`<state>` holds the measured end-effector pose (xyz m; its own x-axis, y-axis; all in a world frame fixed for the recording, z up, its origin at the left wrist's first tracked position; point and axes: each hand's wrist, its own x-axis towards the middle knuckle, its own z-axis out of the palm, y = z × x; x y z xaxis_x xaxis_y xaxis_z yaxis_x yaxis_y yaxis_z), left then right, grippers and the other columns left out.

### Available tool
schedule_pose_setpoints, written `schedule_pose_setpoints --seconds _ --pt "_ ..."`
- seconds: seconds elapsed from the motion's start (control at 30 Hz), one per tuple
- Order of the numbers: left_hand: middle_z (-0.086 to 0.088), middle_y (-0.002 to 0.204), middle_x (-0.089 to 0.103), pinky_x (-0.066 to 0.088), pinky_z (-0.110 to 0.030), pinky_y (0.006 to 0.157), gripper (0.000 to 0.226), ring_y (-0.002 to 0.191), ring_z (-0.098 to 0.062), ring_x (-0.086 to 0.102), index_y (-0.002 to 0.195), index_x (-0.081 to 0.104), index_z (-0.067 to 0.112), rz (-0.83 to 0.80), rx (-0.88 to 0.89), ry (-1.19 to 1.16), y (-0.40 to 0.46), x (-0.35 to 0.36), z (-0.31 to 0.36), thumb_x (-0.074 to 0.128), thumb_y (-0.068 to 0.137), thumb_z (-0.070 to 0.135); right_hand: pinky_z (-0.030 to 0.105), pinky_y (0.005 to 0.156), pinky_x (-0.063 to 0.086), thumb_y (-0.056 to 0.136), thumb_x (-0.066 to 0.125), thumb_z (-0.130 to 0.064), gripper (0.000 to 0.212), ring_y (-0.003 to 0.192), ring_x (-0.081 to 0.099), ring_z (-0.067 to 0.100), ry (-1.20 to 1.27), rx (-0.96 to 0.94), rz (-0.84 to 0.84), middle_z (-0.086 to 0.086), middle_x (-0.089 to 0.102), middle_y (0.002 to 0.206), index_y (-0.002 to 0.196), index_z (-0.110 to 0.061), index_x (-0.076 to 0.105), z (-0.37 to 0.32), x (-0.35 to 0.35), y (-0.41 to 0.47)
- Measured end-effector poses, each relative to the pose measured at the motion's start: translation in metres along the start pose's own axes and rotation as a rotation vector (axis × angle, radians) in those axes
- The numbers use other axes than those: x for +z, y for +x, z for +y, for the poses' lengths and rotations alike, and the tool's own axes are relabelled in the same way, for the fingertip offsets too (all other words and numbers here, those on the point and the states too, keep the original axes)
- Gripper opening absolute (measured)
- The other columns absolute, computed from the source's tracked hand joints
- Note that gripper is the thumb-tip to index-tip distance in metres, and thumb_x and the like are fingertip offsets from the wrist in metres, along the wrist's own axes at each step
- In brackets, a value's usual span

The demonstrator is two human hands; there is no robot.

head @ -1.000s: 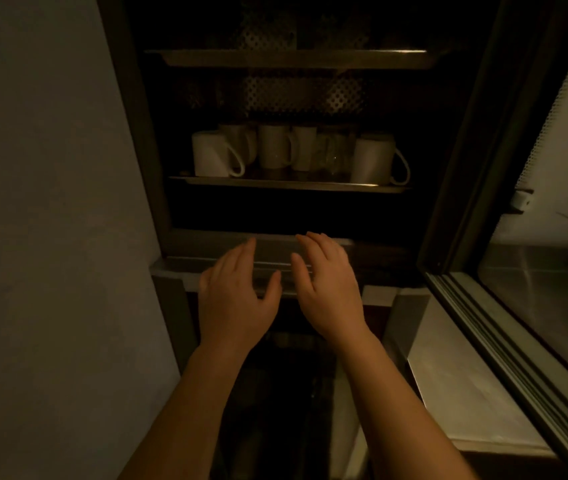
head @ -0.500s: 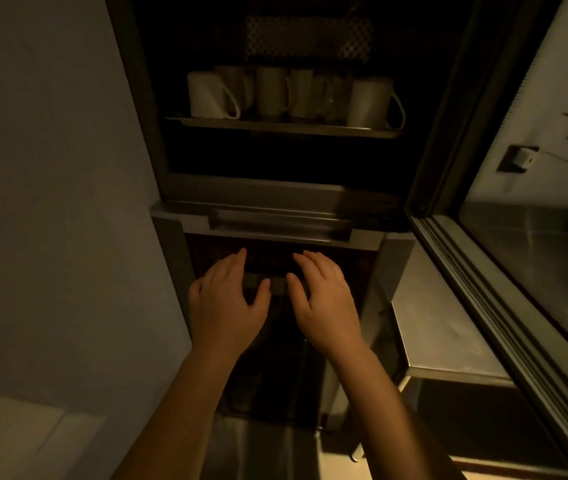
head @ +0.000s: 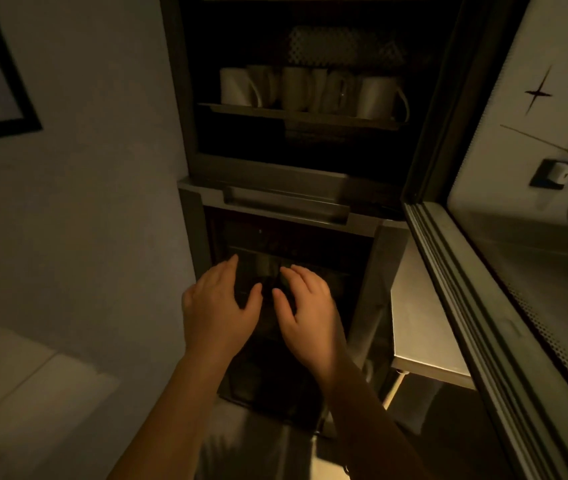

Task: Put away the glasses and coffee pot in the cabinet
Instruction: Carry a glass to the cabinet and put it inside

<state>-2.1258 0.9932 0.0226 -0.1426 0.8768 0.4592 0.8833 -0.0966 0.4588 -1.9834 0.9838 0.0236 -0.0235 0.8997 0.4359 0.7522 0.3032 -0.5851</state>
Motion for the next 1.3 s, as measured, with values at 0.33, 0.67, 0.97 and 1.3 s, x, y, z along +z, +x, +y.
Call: schedule_pose_setpoints --seconds 0.33,0.67,0.97,1.3 --pt "-0.005 0.142 0.051 0.033 -0.043 0.105 0.072 0.130 -0.023 0.047 0.144 0.042 0.019 0.148 -0.282 0.142 -0.050 -0.047 -0.010 0.036 0.084 0.058 0.020 0.110 0.020 0.097 0.046 -0.039 0.046 0.137 0.027 0.005 0.109 -0.213 -0.207 -0.008 0.040 0.146 0.141 -0.025 0.043 -0.032 0.003 -0.027" --pt "0.002 0.152 0.037 0.023 -0.039 0.113 0.065 0.139 -0.016 0.032 0.150 0.028 0.026 0.293 -0.666 0.294 -0.171 -0.101 0.022 0.042 0.093 0.055 0.023 0.108 0.024 0.099 0.042 -0.038 0.046 0.135 0.031 0.008 0.257 -0.491 -0.456 -0.005 0.042 0.146 0.142 -0.023 0.043 -0.056 -0.015 -0.092" --pt "0.004 0.152 0.037 0.022 -0.036 0.112 0.065 0.139 -0.015 0.031 0.150 0.027 0.027 0.388 -0.882 0.441 -0.265 -0.124 0.078 0.041 0.093 0.054 0.028 0.109 0.028 0.096 0.039 -0.042 0.051 0.132 0.037 0.019 0.441 -0.639 -0.654 0.004 0.045 0.142 0.140 -0.017 0.045 -0.068 -0.031 -0.161" --pt "-0.003 0.140 0.051 0.031 -0.042 0.105 0.061 0.130 -0.023 0.046 0.142 0.043 0.022 0.557 -1.002 0.550 -0.364 -0.122 0.176 0.044 0.089 0.053 0.033 0.108 0.033 0.096 0.042 -0.042 0.048 0.131 0.042 0.021 0.559 -0.827 -0.724 0.005 0.051 0.140 0.136 -0.017 0.051 -0.033 -0.102 -0.247"
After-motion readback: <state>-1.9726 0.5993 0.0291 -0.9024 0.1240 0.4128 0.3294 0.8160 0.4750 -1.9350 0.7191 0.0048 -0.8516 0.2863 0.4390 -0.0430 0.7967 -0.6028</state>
